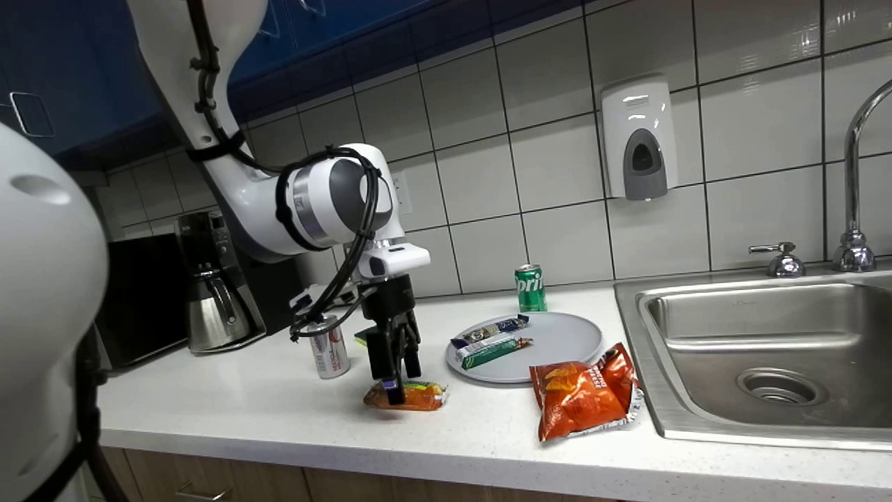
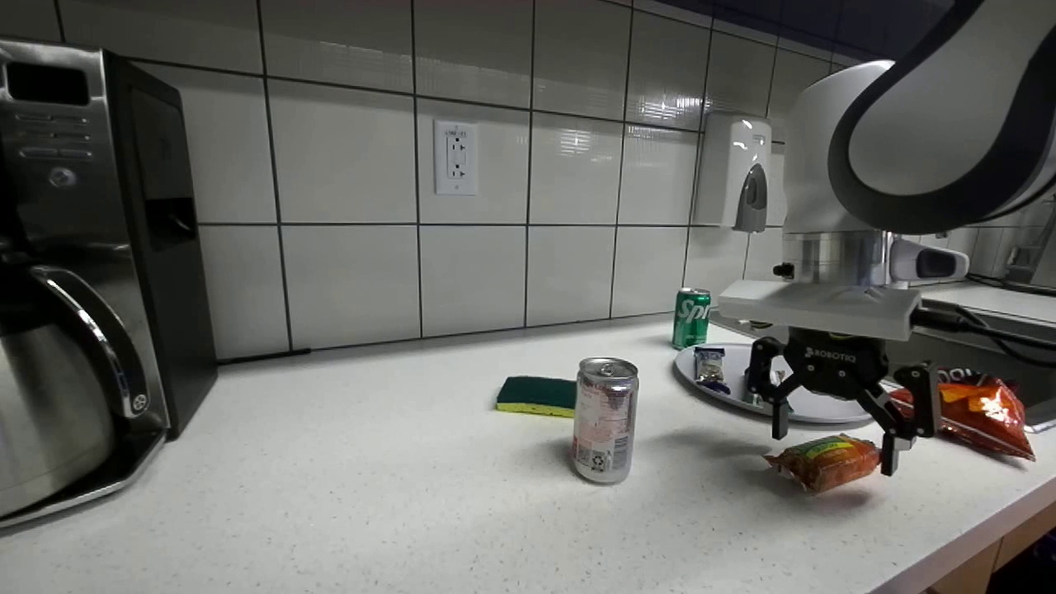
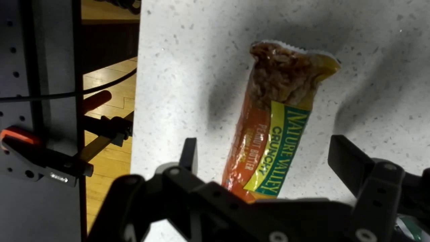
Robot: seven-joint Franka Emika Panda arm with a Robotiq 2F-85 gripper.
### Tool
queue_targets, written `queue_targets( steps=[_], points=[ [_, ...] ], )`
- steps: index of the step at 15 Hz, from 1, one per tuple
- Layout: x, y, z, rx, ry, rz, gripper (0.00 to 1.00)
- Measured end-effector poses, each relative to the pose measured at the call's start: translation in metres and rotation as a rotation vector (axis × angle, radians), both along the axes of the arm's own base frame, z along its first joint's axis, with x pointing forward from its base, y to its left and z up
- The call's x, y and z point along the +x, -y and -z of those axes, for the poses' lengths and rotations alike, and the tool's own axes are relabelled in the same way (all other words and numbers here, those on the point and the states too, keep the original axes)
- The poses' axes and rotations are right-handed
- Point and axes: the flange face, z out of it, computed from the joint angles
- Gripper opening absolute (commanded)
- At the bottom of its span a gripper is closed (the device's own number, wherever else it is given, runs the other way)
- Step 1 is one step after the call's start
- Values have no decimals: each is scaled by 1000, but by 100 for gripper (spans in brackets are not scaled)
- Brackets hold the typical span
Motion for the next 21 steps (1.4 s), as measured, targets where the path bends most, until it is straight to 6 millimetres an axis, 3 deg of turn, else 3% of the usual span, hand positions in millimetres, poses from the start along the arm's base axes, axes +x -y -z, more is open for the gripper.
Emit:
queue_targets(
  steps=[2,8,15,21],
  points=[
    [0,0,1,-2,1,-5,66],
    [1,-1,0,-15,10,-18,18],
    [3,-1,-3,-21,20,-17,16],
    [4,1,-25,-24,37,-18,16]
  ],
)
